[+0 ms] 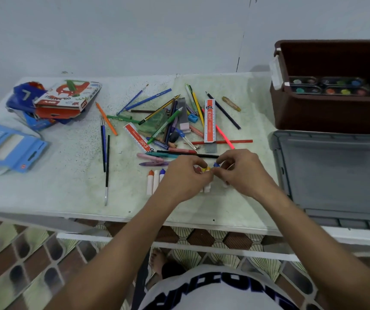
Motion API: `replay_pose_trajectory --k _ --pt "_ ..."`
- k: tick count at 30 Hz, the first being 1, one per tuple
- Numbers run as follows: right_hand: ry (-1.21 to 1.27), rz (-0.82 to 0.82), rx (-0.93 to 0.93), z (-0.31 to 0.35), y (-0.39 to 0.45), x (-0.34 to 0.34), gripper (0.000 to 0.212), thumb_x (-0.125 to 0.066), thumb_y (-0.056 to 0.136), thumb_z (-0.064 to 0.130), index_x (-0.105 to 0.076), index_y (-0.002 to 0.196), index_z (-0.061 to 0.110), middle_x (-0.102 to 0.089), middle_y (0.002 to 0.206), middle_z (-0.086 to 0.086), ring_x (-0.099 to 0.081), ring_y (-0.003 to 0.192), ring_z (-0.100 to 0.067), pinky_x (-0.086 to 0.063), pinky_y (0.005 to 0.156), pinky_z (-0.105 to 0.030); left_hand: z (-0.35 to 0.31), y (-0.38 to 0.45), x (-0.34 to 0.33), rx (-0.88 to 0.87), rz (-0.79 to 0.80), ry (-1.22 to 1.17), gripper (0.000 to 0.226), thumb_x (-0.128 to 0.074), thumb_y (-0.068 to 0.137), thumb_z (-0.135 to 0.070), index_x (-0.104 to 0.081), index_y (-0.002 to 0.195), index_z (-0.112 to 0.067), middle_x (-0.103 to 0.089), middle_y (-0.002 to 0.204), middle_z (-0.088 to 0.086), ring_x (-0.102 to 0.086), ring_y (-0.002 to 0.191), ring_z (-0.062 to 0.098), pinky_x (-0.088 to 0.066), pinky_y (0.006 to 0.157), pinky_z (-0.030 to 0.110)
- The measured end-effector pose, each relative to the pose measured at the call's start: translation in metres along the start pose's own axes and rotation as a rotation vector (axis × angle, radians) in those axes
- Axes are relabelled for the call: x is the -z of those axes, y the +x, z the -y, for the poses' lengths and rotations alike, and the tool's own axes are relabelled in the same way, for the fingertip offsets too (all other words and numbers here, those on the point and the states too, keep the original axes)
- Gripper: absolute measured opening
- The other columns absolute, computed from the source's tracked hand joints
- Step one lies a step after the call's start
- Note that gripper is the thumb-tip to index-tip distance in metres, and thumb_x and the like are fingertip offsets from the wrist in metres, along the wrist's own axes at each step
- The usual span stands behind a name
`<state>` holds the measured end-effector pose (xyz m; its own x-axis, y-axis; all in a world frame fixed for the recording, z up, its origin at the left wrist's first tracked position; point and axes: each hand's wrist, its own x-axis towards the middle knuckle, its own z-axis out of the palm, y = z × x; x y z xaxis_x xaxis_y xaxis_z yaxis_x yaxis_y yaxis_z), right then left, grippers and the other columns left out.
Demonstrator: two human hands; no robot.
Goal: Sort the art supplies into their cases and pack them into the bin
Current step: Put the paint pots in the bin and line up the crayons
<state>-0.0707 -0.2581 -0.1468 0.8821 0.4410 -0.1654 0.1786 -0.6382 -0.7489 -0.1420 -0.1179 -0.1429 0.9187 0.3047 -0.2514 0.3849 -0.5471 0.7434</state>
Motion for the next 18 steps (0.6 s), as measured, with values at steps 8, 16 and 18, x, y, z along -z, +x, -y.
replay_pose_trajectory --k 8,16,18 --pt "-0.034 0.025 0.026 -0.022 -0.008 0.006 0.026 -0.065 0.089 0.026 -0.068 0.114 0.019 -0.067 0.094 0.002 -0.062 0.076 -0.009 -0.044 0.059 -0.012 0.005 -0.010 -0.008 -0.104 -0.109 0.167 0.030 -0.061 0.090 -0.036 -0.068 0.115 -0.022 -0.068 0.092 -0.004 -0.058 0.080 0.006 -0.042 0.071 0.017" --pt "-0.098 0.138 0.114 -0.027 -0.013 0.000 0.032 -0.062 0.090 0.021 -0.065 0.121 0.019 -0.065 0.092 0.002 -0.060 0.080 -0.011 -0.042 0.066 -0.014 0.018 -0.009 -0.017 -0.204 -0.067 0.334 0.025 -0.062 0.089 -0.035 -0.070 0.111 -0.026 -0.052 0.087 0.000 -0.049 0.080 0.014 -0.036 0.070 0.025" --pt "-0.097 0.143 0.134 -0.025 -0.013 -0.001 0.031 -0.060 0.091 0.019 -0.065 0.122 0.017 -0.067 0.090 0.001 -0.061 0.078 -0.011 -0.044 0.065 -0.014 0.019 -0.009 -0.017 -0.232 -0.082 0.348 0.025 -0.061 0.090 -0.034 -0.070 0.111 -0.024 -0.047 0.087 0.000 -0.047 0.082 0.015 -0.034 0.071 0.026"
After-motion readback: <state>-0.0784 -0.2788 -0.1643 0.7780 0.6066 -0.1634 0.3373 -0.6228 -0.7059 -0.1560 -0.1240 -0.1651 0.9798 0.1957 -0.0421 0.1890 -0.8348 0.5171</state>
